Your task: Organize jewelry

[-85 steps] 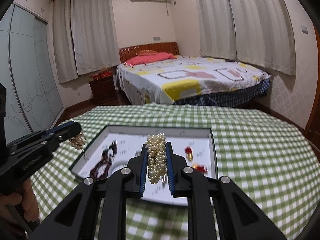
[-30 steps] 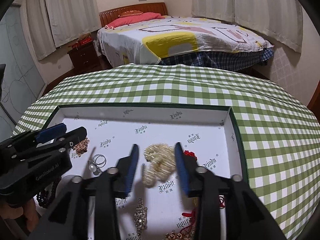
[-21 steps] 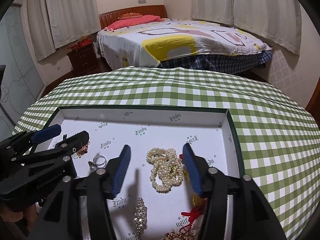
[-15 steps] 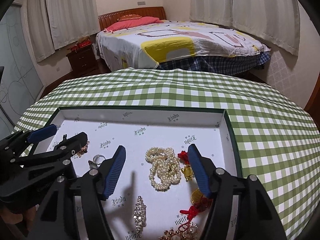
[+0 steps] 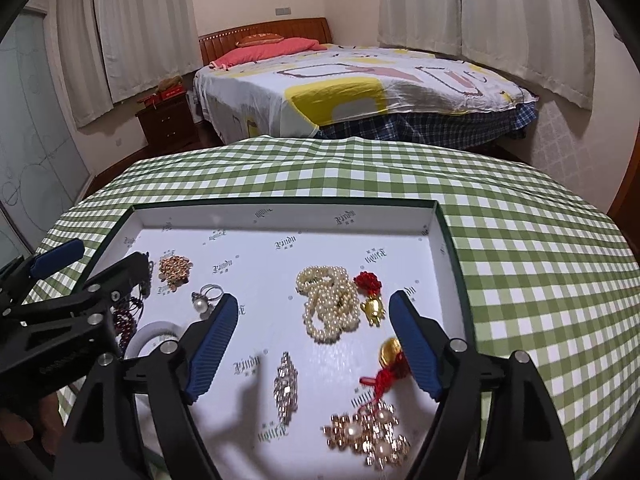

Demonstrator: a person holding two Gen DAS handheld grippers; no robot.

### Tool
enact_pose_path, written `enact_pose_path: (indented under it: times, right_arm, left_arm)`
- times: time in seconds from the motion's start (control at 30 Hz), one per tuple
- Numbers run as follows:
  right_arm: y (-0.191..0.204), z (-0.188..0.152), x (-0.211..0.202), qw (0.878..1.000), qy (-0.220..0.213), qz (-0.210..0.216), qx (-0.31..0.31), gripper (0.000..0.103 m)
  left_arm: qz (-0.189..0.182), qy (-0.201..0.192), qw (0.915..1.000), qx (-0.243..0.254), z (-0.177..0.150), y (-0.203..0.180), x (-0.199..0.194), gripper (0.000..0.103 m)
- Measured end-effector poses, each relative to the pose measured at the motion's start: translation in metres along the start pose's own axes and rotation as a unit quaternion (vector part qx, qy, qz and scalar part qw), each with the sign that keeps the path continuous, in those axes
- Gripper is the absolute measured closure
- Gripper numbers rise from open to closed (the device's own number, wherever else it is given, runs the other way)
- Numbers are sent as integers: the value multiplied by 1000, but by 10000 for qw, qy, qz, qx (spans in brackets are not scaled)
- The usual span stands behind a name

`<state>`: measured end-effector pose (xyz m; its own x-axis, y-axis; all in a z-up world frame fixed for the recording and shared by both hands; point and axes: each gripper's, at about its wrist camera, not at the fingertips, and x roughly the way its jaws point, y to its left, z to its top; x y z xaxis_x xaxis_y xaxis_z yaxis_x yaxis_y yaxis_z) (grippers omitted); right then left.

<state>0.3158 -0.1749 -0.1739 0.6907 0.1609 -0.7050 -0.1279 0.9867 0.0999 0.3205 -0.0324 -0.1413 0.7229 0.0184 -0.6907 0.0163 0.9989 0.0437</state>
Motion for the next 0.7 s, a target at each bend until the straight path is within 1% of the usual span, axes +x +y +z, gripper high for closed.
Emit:
enact_pose_path:
  times: [0.2,0.37,0.57,0.7]
  right_arm:
    - [2,-11,-33,9999,-143,-45,-13,26]
    - [1,-22,-63,9997,-237,-27,70,25]
    - [4,-32,-116,9985,-536,-97,44,23]
    - [7,-36,-146,9974,-693,-167,-35,22]
  left_arm:
    - [7,-124,9999,-80,-11,9,-35,16]
    - [9,-307,9994,-129,-25,14,-78,14]
    - [-57,-476,9985,-259,-41,21,-125,13]
    - [-58,-598,9978,-297,-49,26,-161,10]
